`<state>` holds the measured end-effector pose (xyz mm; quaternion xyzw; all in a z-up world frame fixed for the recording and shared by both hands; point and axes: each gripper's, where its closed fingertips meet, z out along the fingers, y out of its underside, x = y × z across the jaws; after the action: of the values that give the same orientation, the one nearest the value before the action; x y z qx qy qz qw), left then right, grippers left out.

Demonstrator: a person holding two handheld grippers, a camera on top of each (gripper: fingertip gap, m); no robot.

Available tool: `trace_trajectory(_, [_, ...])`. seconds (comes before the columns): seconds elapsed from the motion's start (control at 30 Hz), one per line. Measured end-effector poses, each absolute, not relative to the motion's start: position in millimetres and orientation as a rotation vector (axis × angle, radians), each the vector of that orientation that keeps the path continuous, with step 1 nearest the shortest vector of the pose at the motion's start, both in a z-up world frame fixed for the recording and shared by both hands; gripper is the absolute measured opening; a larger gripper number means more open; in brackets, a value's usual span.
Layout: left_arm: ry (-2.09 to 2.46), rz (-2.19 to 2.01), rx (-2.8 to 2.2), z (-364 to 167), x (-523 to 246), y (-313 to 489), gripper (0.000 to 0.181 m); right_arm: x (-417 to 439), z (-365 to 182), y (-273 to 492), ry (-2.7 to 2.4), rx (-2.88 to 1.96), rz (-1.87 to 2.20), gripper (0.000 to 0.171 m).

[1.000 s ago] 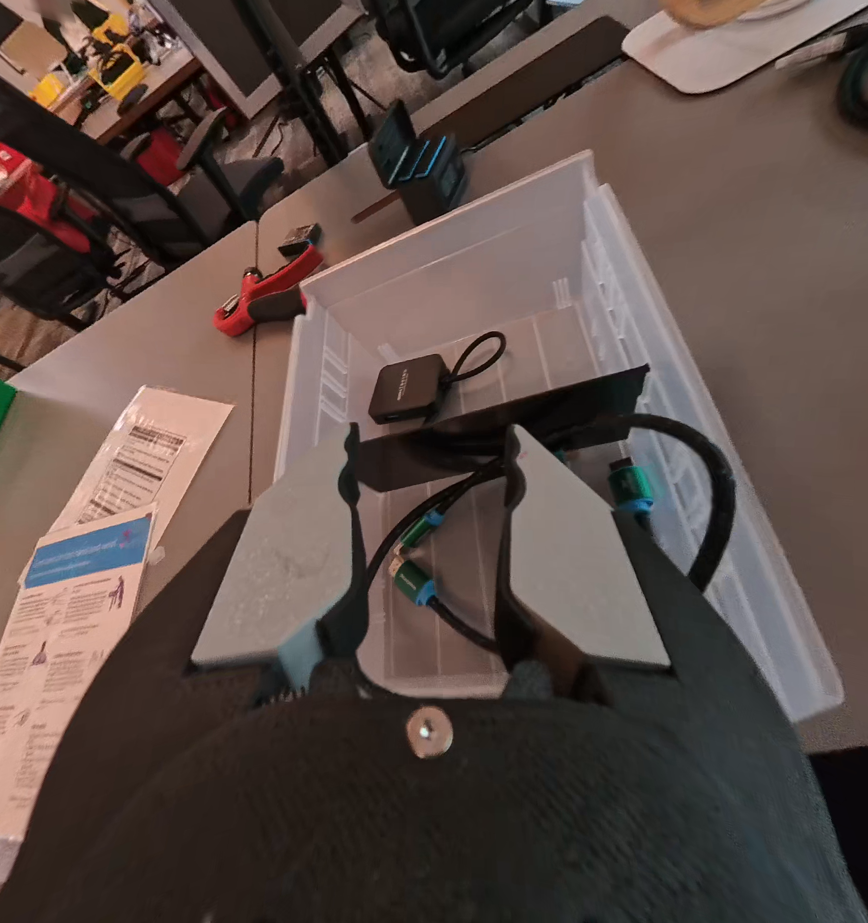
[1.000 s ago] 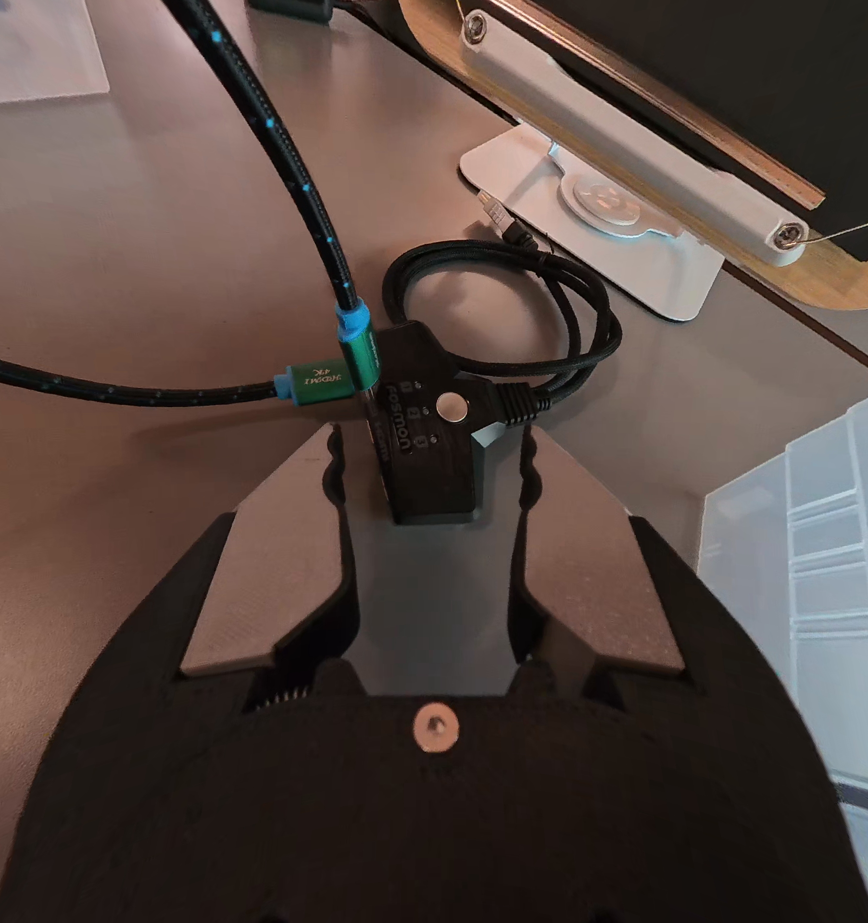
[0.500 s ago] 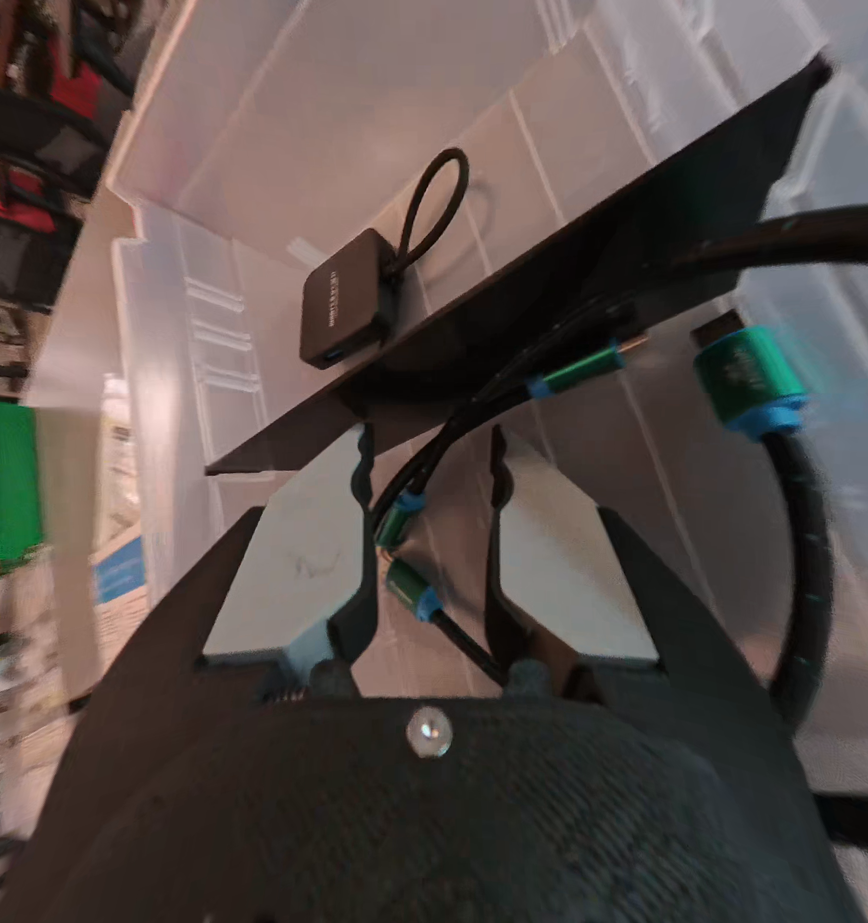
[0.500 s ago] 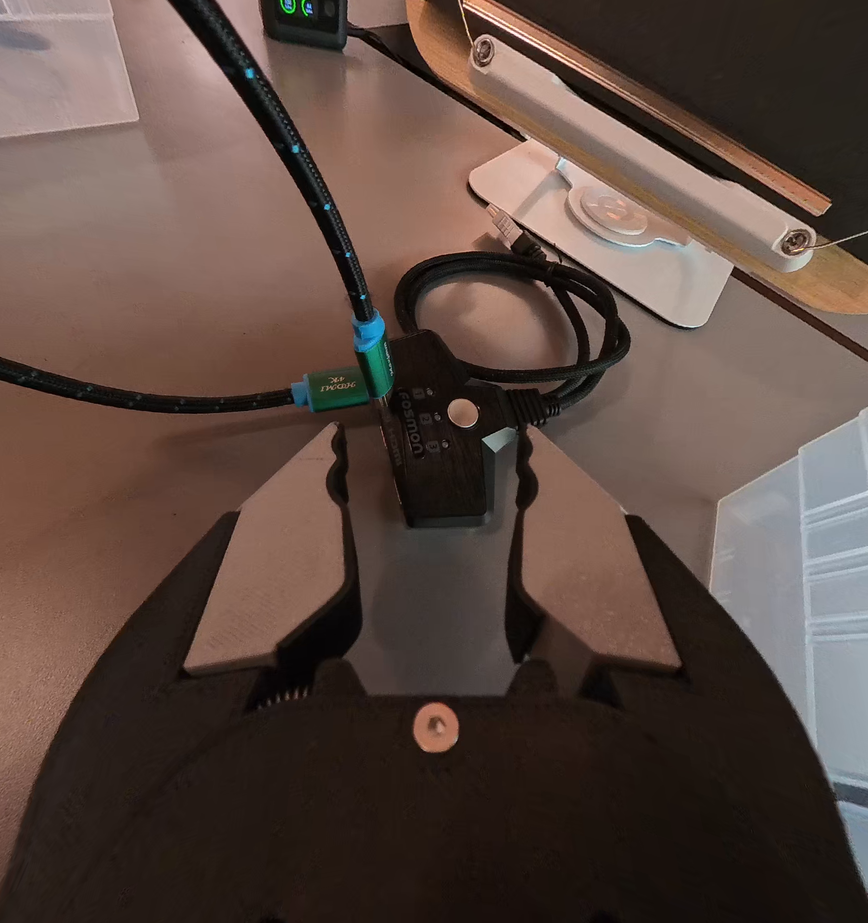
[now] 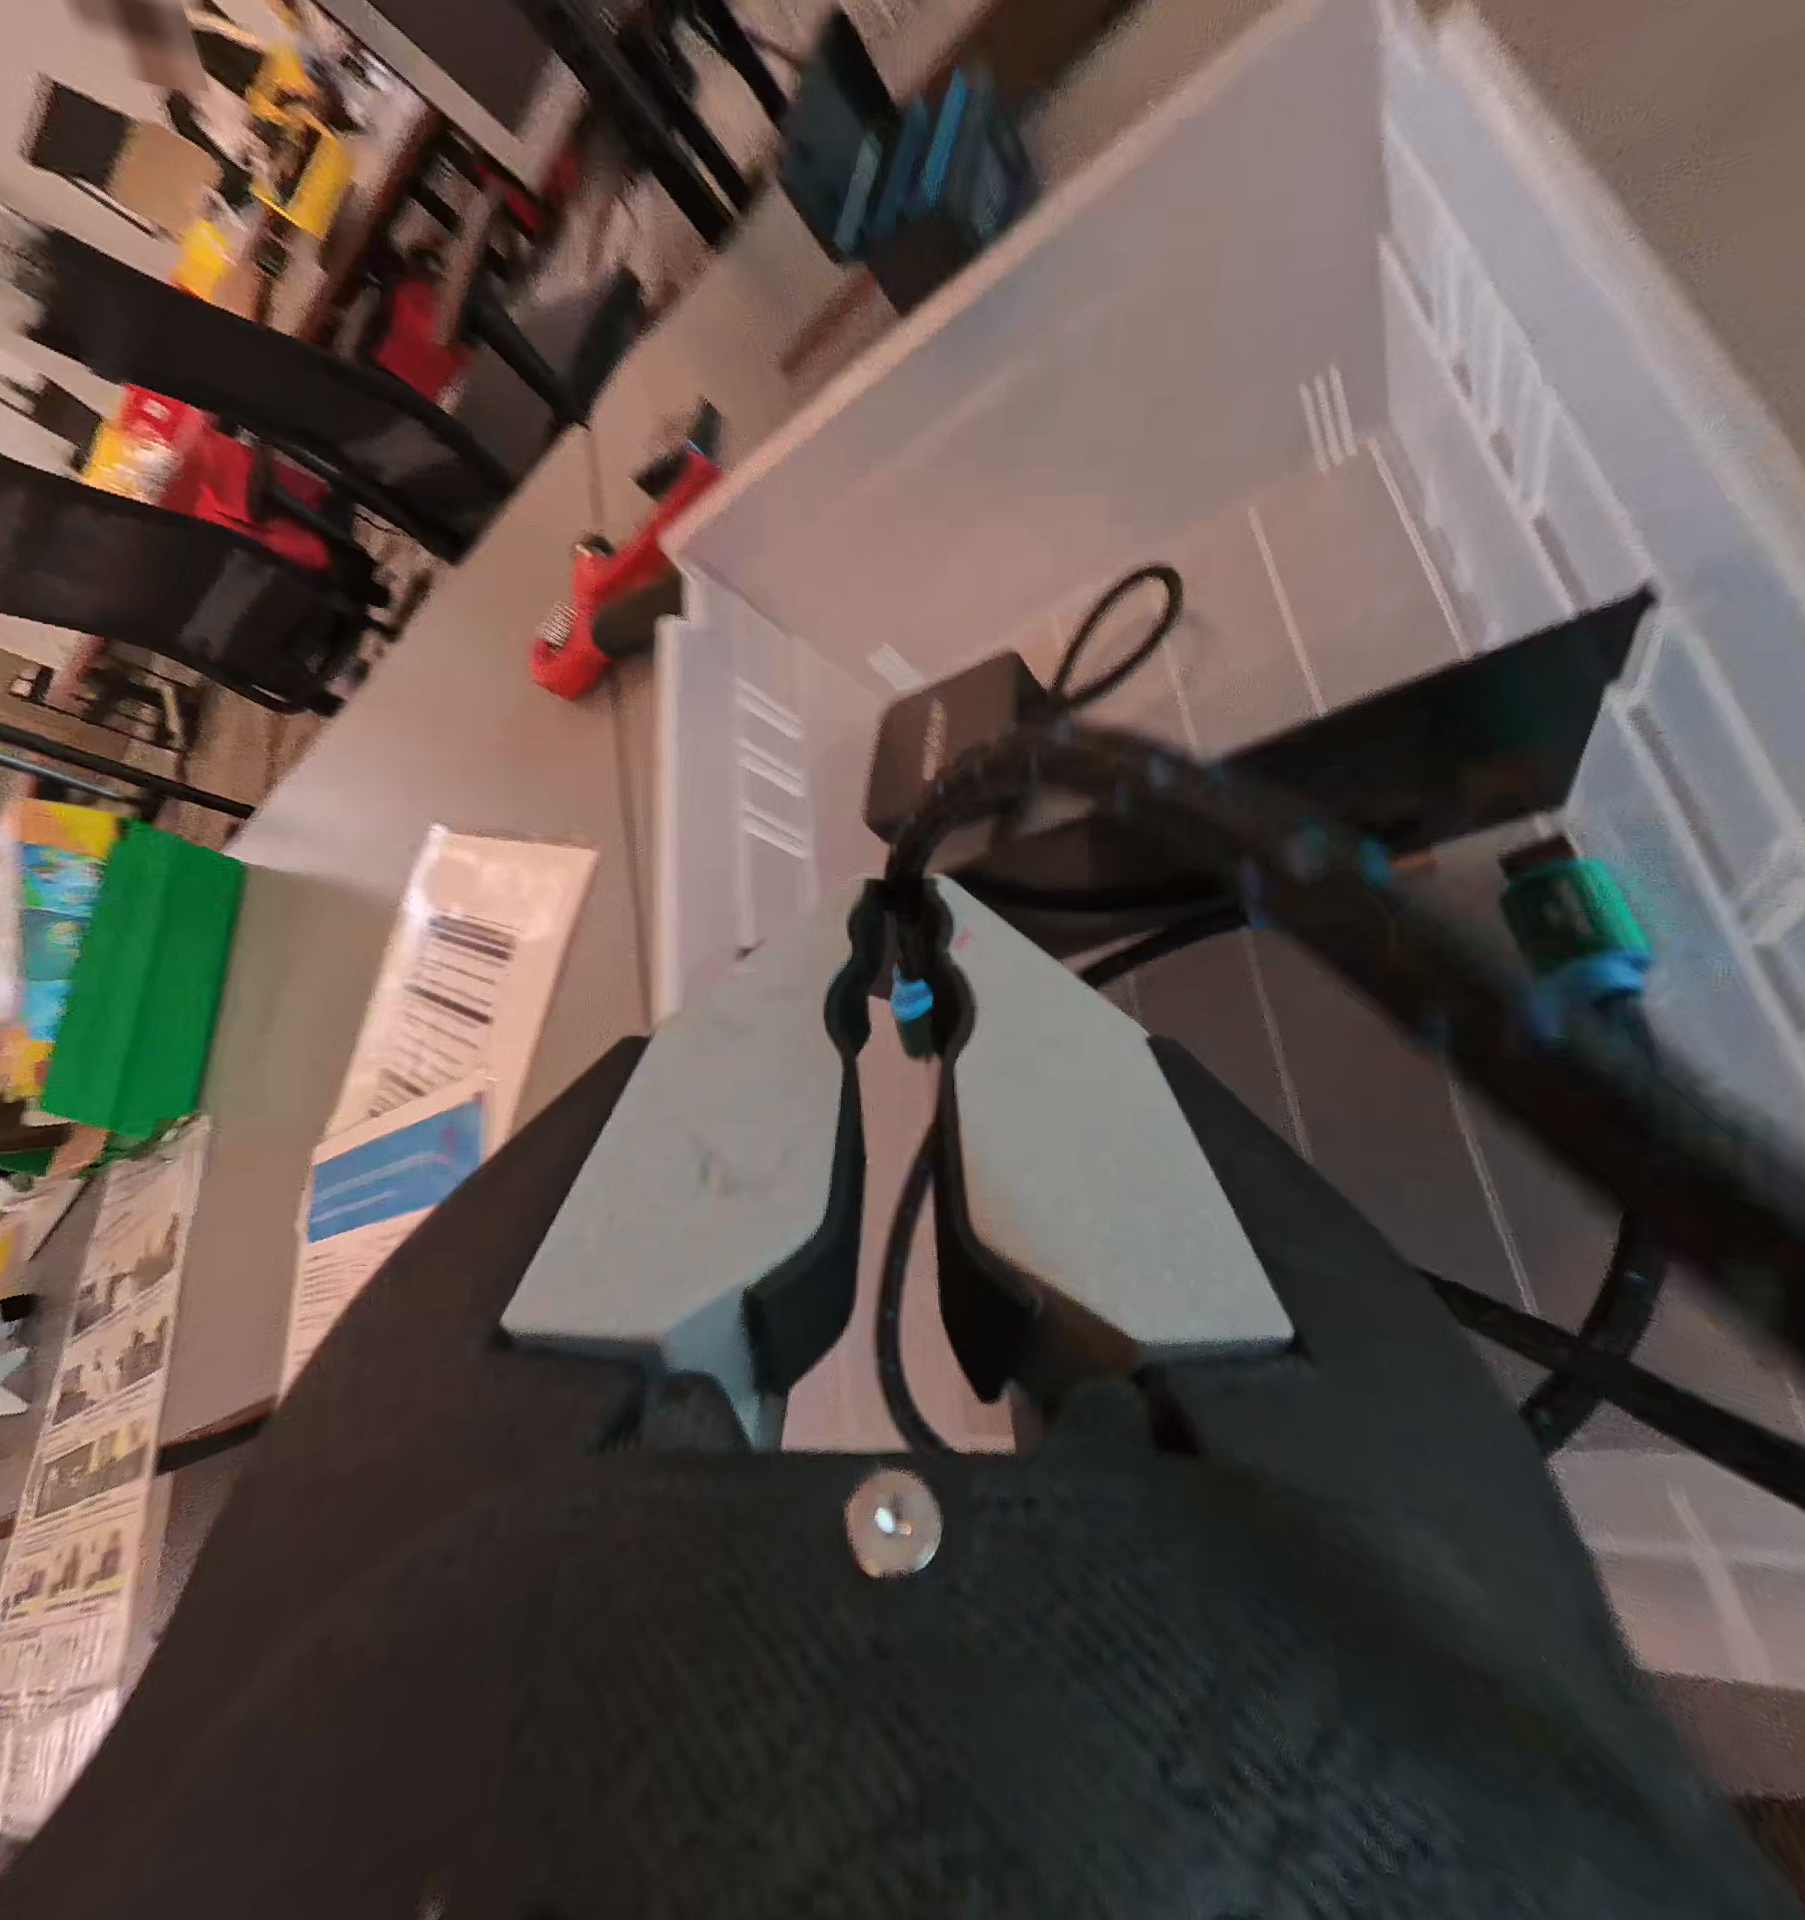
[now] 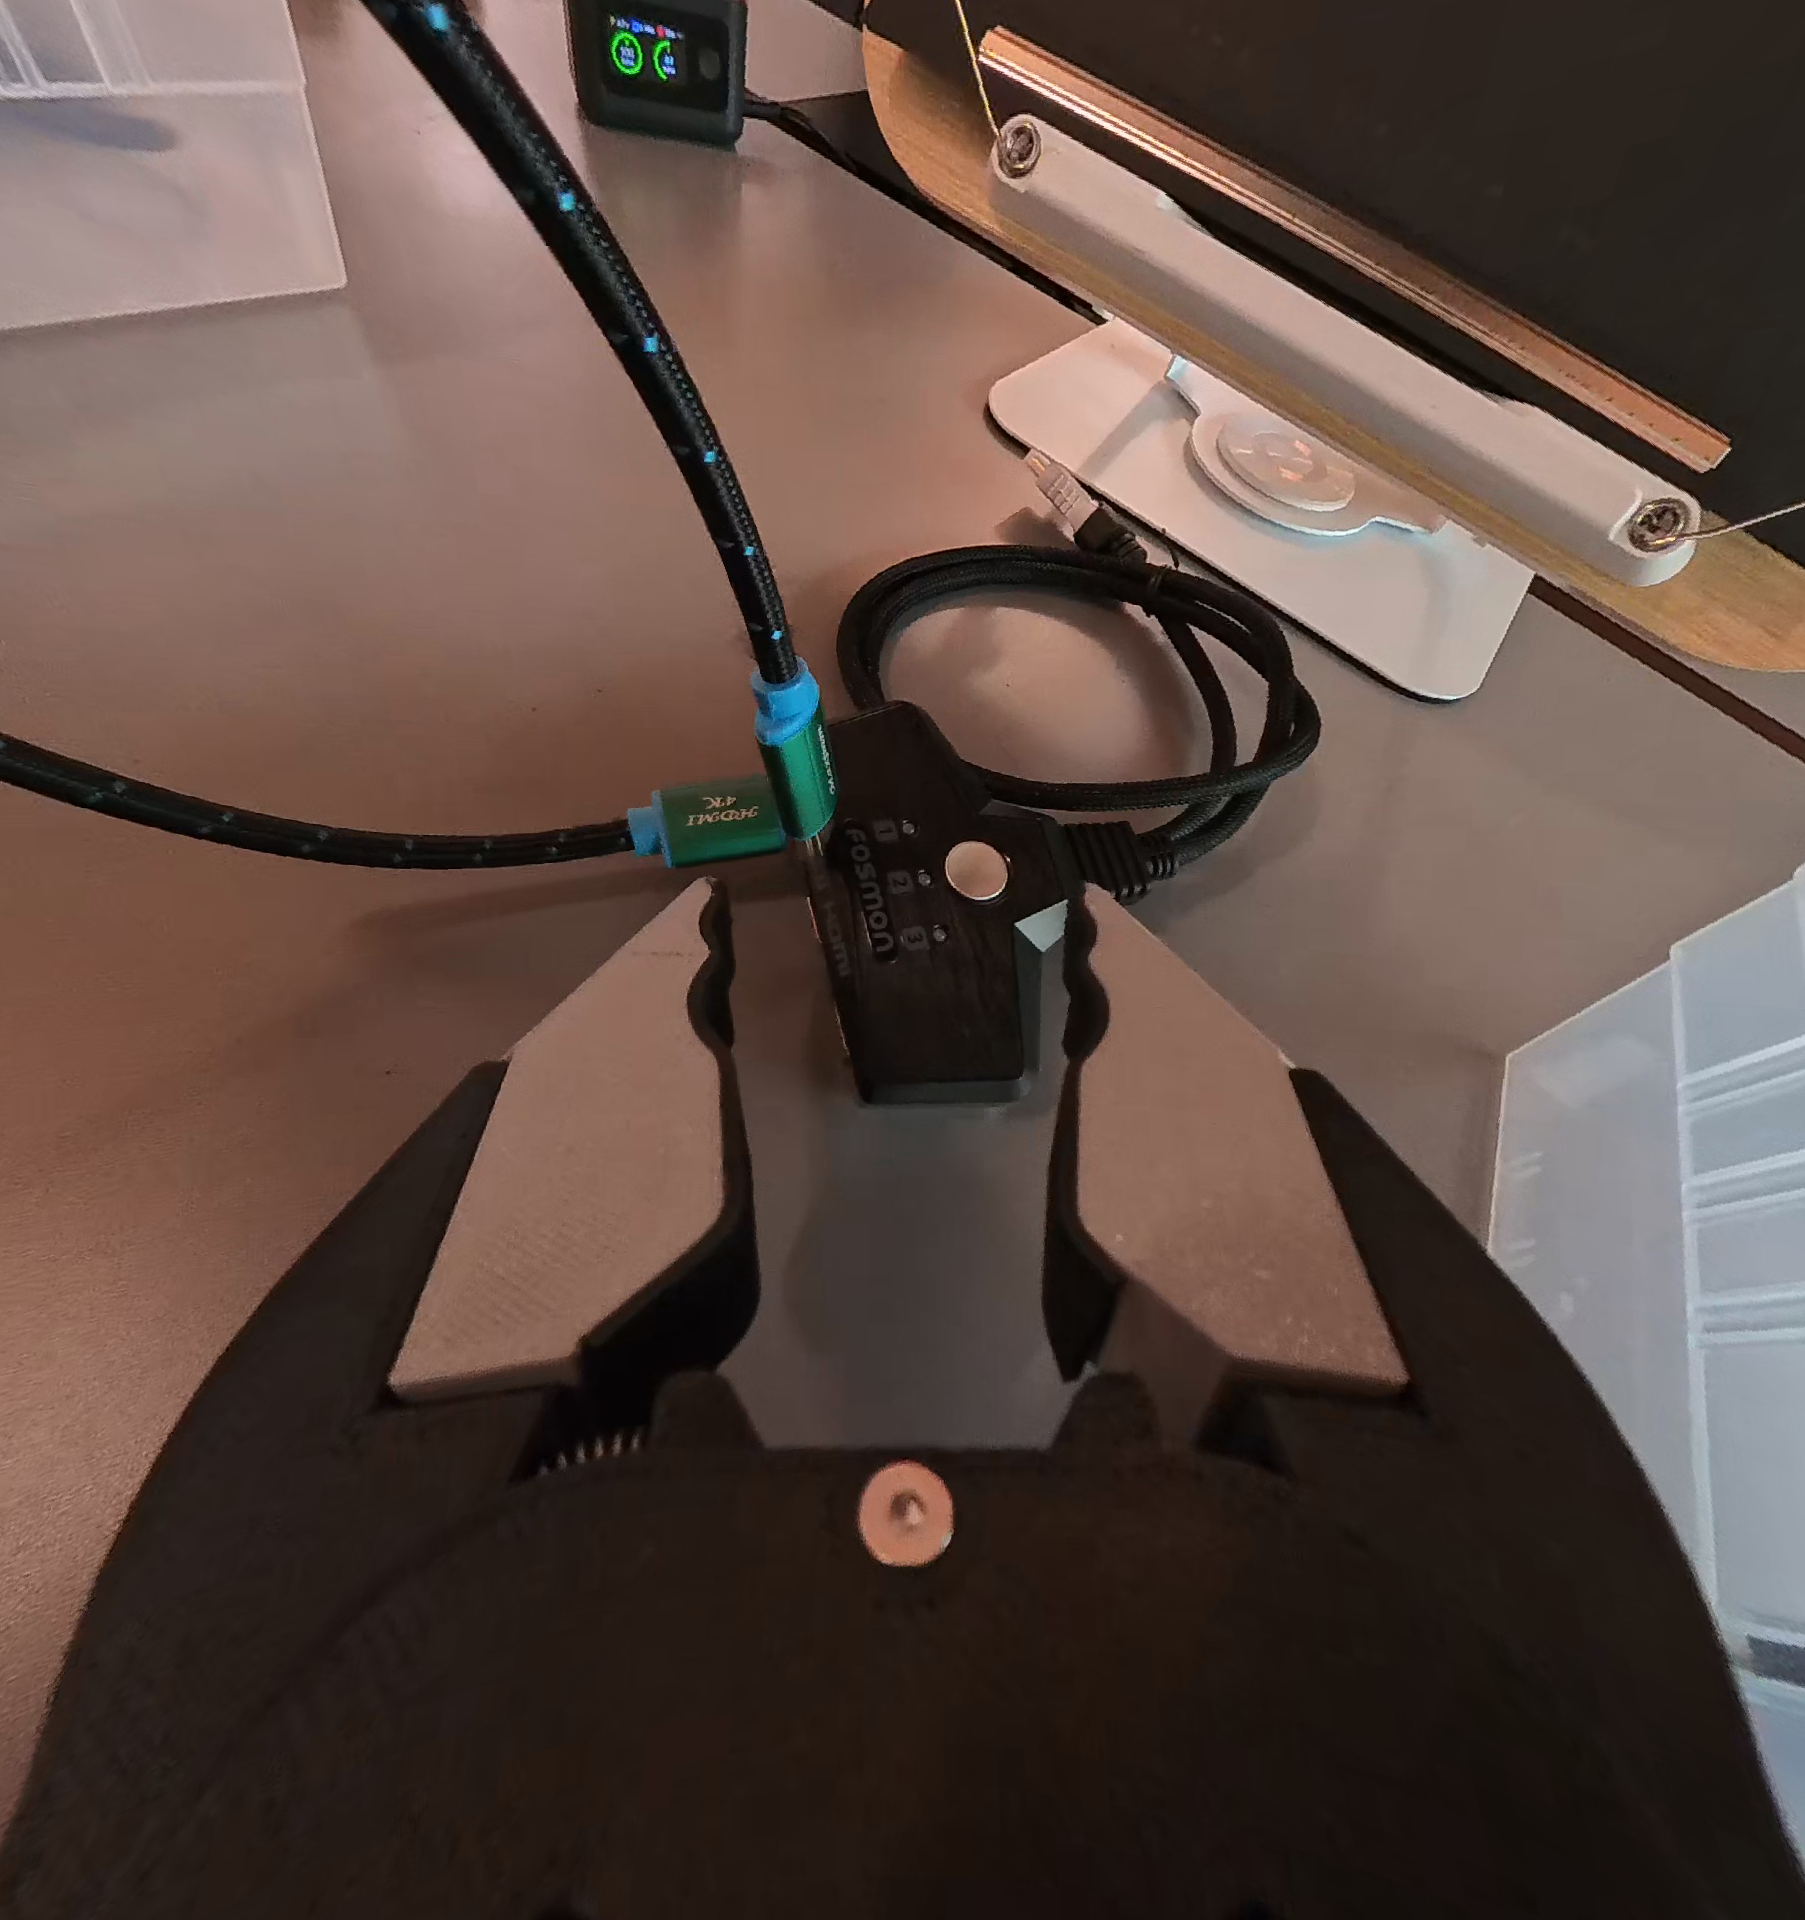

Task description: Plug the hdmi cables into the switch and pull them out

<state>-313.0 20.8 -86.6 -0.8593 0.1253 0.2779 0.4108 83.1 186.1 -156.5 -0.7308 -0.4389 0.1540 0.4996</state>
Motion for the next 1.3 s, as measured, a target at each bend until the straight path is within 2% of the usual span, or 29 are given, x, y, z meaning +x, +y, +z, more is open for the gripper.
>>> trace_trajectory(0.03, [0.299, 0.708, -2.118, -69.6, -312.2, 18.8, 0.004, 82.9, -156.3, 185.9, -1.061, -1.766, 0.373, 0.061])
trace_trajectory(0.2, [0.256, 0.742, -1.870, 25.0, -293.9, 10.3, 0.005, 83.3, -154.3, 185.8, -1.052, -1.762, 0.383, 0.061])
trace_trajectory(0.33, [0.287, 0.635, -1.725, 88.5, -251.5, 10.3, 0.004, 85.5, -145.7, 185.3, -1.017, -1.752, 0.443, 0.063])
trace_trajectory(0.53, [0.463, 0.449, -1.552, 143.6, -144.9, 13.1, 0.005, 96.7, -108.7, 160.0, -1.062, -1.744, 0.525, 0.059])
trace_trajectory(0.63, [0.579, 0.275, -1.524, 141.7, -86.4, 16.4, 0.005, 105.9, -86.6, 135.1, -1.161, -1.766, 0.493, 0.062])
trace_trajectory(0.73, [0.708, 0.092, -1.539, 123.2, -32.2, 20.5, 0.005, 113.3, -54.4, 111.0, -1.178, -1.675, 0.512, 0.057])
trace_trajectory(0.93, [0.958, -0.221, -1.607, 69.5, 61.4, 15.9, 0.005, 103.1, 4.1, 37.3, -1.267, -1.396, 0.840, 0.061])
trace_trajectory(1.03, [1.054, -0.303, -1.617, 47.8, 96.9, 12.1, 0.005, 99.8, 10.1, 21.9, -1.303, -1.330, 0.871, 0.059])
trace_trajectory(1.07, [1.071, -0.323, -1.618, 43.0, 106.0, 12.2, 0.005, 98.3, 6.1, 18.6, -1.337, -1.326, 0.872, 0.052])
trace_trajectory(1.13, [1.113, -0.381, -1.610, 35.1, 122.4, 10.1, 0.005, 97.9, -8.5, 20.0, -1.407, -1.358, 0.829, 0.009])
trace_trajectory(1.3, [1.112, -0.350, -1.617, 19.8, 118.2, 19.1, 0.002, 117.8, -17.1, 51.7, -1.381, -1.470, 0.640, 0.009])
